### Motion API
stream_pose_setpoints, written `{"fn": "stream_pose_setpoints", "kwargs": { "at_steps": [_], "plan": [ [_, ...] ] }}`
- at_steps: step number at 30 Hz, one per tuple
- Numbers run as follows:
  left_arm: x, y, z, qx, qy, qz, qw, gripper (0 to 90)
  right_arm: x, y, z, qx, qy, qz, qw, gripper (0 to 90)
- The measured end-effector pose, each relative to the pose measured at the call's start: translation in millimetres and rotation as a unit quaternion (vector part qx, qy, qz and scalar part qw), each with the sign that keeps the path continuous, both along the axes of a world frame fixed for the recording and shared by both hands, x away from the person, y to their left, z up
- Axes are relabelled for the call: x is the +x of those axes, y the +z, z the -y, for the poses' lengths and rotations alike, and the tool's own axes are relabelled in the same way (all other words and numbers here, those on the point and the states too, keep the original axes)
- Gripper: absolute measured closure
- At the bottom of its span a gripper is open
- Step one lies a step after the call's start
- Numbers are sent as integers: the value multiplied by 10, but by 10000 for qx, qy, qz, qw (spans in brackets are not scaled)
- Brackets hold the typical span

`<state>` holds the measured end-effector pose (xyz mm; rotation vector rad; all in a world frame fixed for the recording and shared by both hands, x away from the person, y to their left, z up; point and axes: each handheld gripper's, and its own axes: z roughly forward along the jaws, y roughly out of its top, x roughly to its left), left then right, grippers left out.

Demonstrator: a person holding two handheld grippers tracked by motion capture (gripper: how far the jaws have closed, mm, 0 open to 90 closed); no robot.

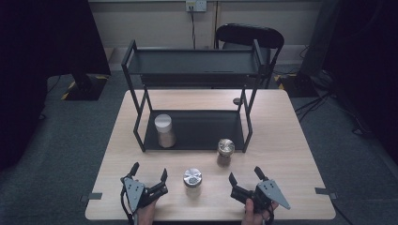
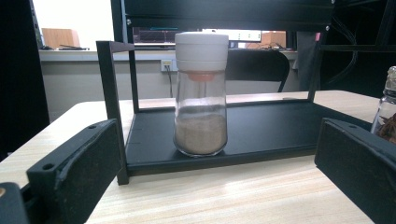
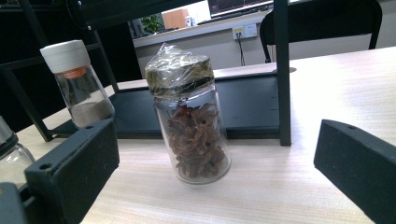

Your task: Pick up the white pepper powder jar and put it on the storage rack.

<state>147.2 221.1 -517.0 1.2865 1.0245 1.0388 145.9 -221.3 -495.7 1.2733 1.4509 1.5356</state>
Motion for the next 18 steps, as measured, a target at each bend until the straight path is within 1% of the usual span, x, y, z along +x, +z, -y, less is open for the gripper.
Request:
{"fn": "stream_pose_setpoints", "kwargs": {
  "at_steps": [2,4,6,7,9,13,18],
  "plan": [
    [0,2,6,0,18,-5,10000,0,7,-2,25,52,47,-13,10000,0],
    [1,2,3,1,12,-6,10000,0,0,-33,56,135,81,48,9999,0],
    [0,2,7,-1,21,-5,10000,0,3,-27,72,169,105,12,9998,0],
    [-1,1,8,2,23,-1,10000,0,19,-27,106,206,188,-8,9996,0],
    [-2,0,10,1,28,1,10000,0,30,-3,101,135,216,-53,9997,0],
    [-2,0,9,2,27,2,10000,0,34,19,95,19,292,-44,9996,7],
    [-2,-1,10,2,29,3,10000,0,24,56,94,-29,361,-9,9993,22]
  ]
}}
